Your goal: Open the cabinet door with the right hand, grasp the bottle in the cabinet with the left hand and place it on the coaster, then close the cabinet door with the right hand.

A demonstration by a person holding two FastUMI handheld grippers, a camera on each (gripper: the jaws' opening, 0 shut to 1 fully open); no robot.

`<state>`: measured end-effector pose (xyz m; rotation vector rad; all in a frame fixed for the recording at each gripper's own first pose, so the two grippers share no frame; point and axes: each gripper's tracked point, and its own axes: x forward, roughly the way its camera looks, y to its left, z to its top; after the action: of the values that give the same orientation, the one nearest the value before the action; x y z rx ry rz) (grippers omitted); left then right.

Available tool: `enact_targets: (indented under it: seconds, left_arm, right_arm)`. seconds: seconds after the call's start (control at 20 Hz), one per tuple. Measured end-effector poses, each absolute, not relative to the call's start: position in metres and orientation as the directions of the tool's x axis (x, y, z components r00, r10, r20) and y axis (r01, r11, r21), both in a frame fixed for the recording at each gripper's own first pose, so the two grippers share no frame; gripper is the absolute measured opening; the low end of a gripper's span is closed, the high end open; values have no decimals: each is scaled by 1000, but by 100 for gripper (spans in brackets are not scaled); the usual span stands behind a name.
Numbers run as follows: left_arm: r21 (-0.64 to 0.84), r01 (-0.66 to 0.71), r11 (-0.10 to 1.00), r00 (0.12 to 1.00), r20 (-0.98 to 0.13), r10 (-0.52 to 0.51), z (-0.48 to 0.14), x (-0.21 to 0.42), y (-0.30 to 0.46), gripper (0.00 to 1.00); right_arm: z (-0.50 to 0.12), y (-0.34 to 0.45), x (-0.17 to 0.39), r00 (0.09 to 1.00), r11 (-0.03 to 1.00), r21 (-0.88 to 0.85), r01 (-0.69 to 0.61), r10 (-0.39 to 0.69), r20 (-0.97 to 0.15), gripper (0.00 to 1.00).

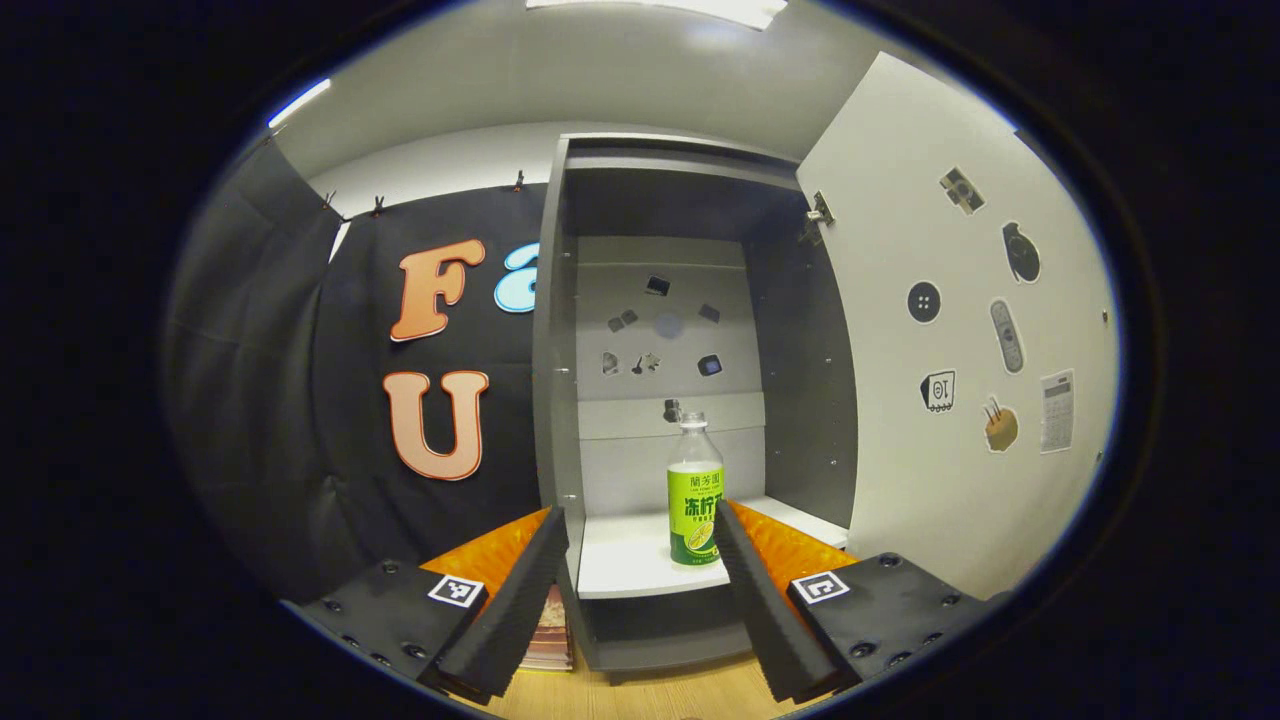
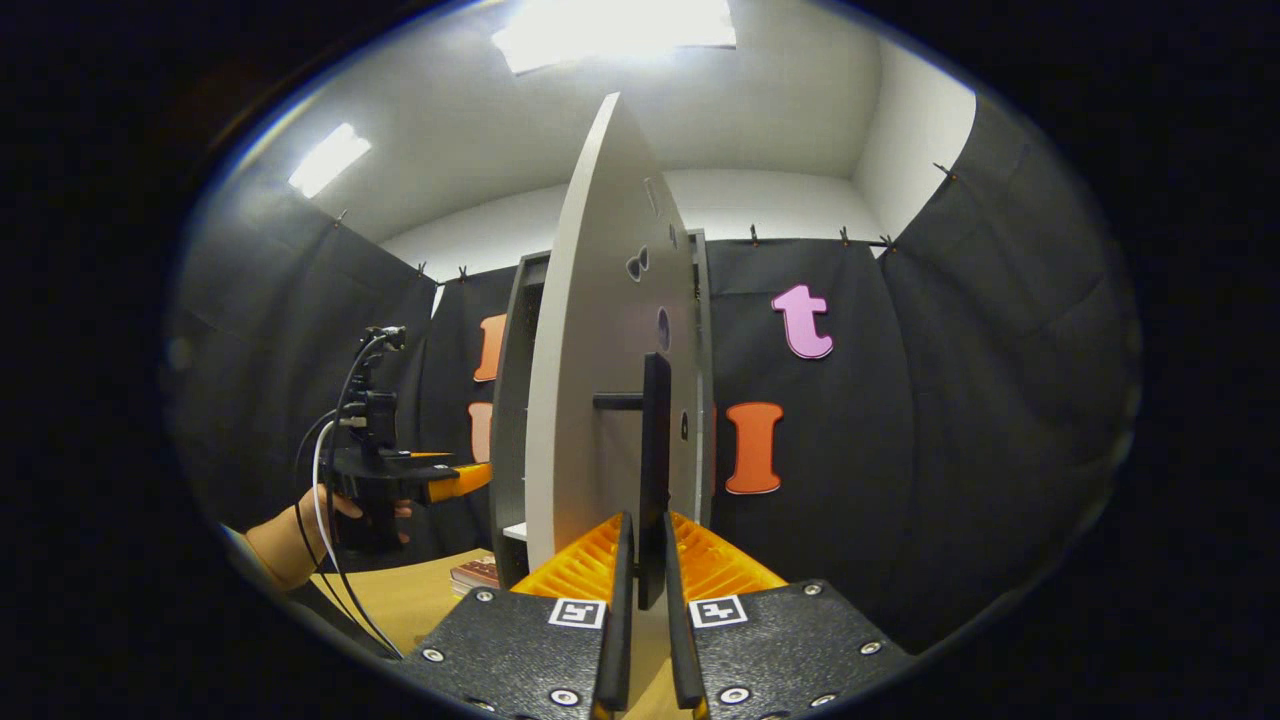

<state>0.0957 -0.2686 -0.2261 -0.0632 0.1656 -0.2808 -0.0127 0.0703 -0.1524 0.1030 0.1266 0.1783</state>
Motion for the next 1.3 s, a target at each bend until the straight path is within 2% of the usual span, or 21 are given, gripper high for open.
enact_targets:
  seconds: [0.15,0.3,0.75,1.05,1.15,1.25,1.3]
  left_arm:
    - [-82,283,956,939,-180,-294,-239,107,-287,96]
    - [-75,290,954,931,-207,-300,-251,121,-302,96]
    - [-126,308,943,894,-302,-332,-295,158,-331,96]
    - [-135,305,943,895,-299,-332,-313,187,-343,96]
    - [-141,303,942,895,-297,-333,-319,196,-348,96]
    - [-146,315,938,891,-295,-346,-323,202,-357,93]
    - [-142,317,938,890,-298,-346,-325,205,-359,95]
  right_arm:
    - [-155,65,-12,981,981,140,-133,151,-121,17]
    - [-155,80,-19,971,966,189,-179,204,-124,16]
    - [-152,63,-16,981,978,134,-159,171,-87,17]
    - [-153,46,-21,991,989,116,-92,102,-82,18]
    - [-151,42,-20,993,990,104,-90,97,-67,21]
    - [-150,38,-17,995,993,92,-78,83,-53,34]
    - [-150,36,-16,996,993,90,-75,80,-48,36]
